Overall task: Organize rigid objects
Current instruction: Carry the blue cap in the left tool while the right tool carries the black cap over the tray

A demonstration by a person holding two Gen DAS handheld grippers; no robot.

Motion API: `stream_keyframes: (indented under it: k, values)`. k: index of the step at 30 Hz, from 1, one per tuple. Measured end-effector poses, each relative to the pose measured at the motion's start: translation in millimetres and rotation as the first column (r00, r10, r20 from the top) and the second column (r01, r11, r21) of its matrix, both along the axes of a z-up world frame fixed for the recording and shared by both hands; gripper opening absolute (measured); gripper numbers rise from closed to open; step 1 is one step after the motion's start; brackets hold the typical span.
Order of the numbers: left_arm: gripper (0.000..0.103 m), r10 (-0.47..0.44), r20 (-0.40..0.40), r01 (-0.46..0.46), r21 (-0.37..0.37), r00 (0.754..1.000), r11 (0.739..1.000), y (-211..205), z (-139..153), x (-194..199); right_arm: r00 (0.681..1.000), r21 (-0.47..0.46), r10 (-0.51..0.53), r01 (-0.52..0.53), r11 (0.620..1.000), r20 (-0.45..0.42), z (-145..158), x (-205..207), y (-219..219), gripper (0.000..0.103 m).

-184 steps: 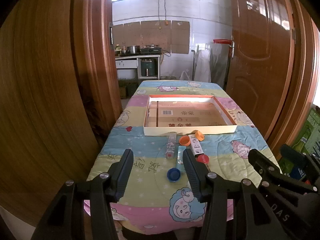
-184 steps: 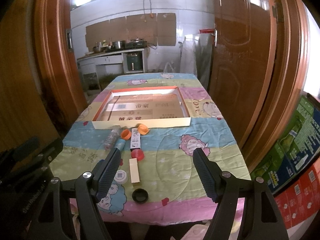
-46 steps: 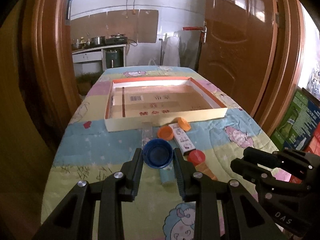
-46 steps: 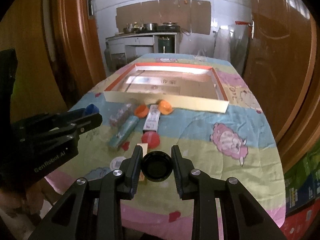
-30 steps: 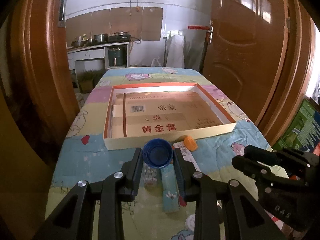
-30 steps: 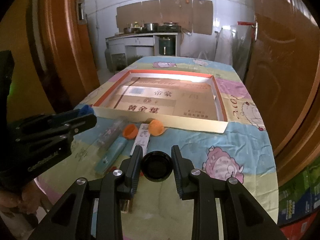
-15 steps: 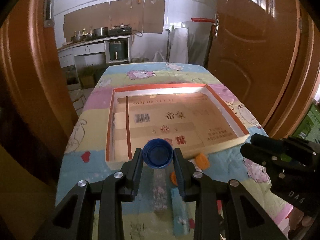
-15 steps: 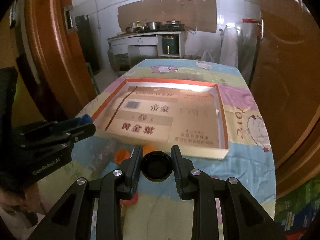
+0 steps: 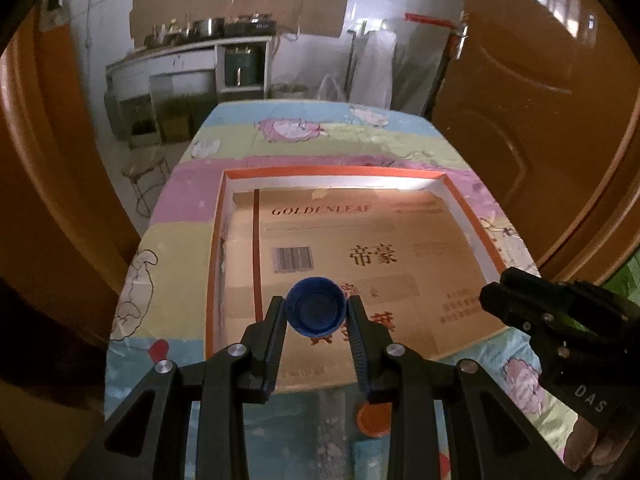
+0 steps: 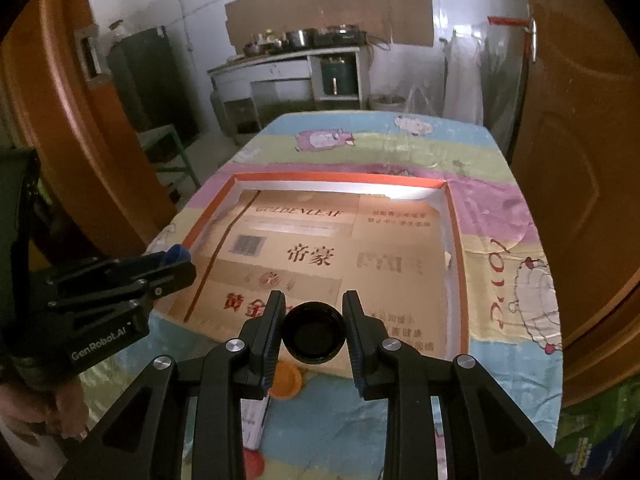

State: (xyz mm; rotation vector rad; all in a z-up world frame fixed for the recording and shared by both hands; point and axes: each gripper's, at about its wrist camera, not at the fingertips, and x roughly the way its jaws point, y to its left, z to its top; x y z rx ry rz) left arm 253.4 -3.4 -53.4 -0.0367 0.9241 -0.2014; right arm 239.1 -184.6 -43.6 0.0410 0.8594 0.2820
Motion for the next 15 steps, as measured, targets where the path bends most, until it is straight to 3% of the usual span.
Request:
stream_keyframes:
  k: [15]
  values:
    - [0.031, 0.039, -0.107, -0.037, 0.02, 0.994, 0.999, 2.9, -36.8, 35.3, 0.988, -0.007, -0.059, 0.059, 0.998, -0.145, -45.1, 54.0, -5.7, 0.03]
